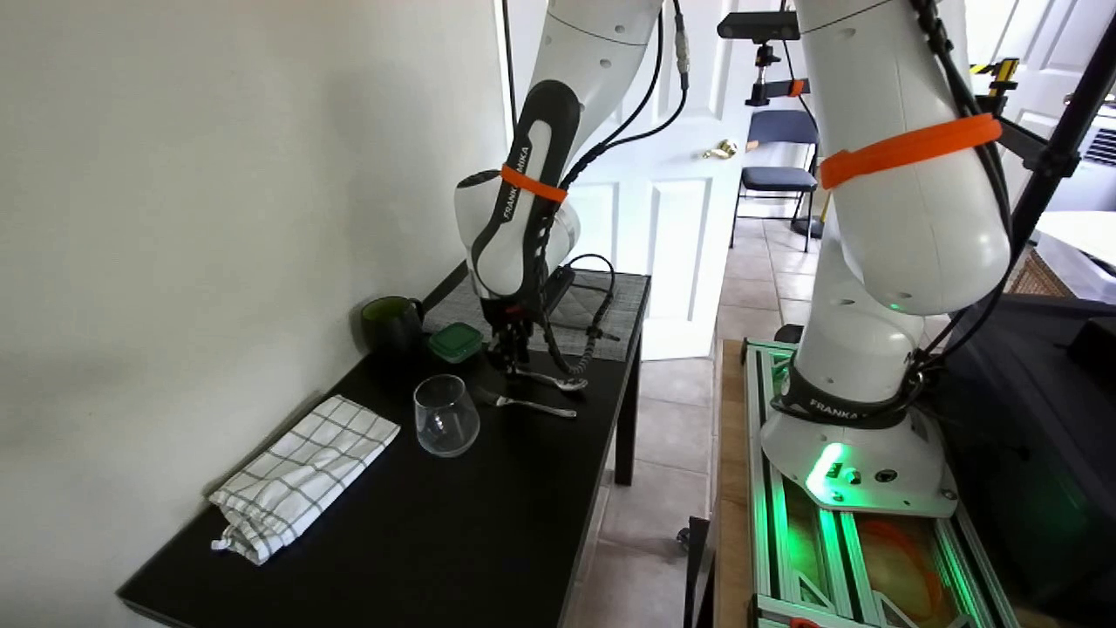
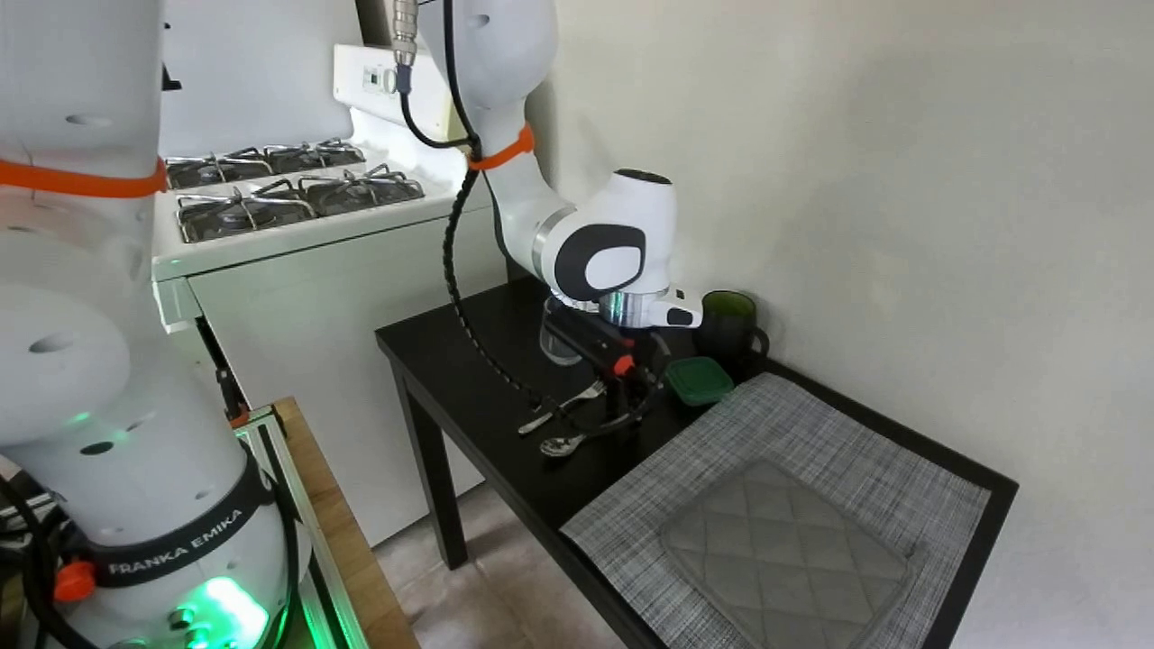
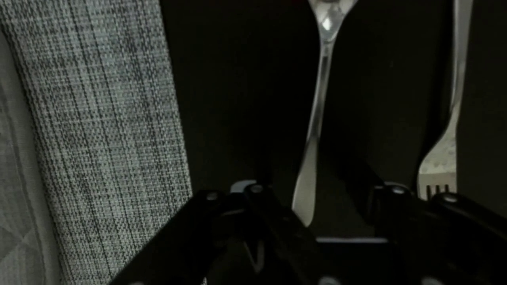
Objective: Place the cutlery in the cup
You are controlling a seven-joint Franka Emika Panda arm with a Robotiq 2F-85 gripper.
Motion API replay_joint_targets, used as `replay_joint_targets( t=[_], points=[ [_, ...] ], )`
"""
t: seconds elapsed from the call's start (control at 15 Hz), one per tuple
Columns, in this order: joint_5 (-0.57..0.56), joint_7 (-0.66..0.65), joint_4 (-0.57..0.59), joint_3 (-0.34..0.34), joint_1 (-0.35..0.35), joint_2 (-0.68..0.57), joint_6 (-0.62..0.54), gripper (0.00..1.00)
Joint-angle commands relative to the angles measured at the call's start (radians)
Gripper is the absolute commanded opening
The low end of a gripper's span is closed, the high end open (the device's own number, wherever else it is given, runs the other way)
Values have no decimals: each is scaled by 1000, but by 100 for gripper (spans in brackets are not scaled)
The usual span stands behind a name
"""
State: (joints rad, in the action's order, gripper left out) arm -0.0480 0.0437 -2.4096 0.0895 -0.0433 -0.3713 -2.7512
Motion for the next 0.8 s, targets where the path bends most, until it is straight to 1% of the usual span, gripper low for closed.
replay_joint_targets(
  t=[0.0, 0.13, 0.27, 0.33, 0.4, 0.47, 0.53, 0.67, 0.73],
  points=[
    [-45, -7, -30, 13, 10, 29, 34, 85],
    [-67, -18, -32, 20, 17, 26, 55, 99],
    [-78, -20, -33, 20, 17, 23, 78, 100],
    [-82, -18, -33, 18, 16, 23, 90, 91],
    [-82, -17, -33, 15, 15, 22, 97, 75],
    [-80, -16, -34, 12, 13, 23, 104, 72],
    [-72, -13, -33, 6, 11, 25, 116, 66],
    [-67, -14, -33, 2, 10, 27, 138, 48],
    [-67, -16, -33, 0, 12, 28, 144, 42]
  ],
)
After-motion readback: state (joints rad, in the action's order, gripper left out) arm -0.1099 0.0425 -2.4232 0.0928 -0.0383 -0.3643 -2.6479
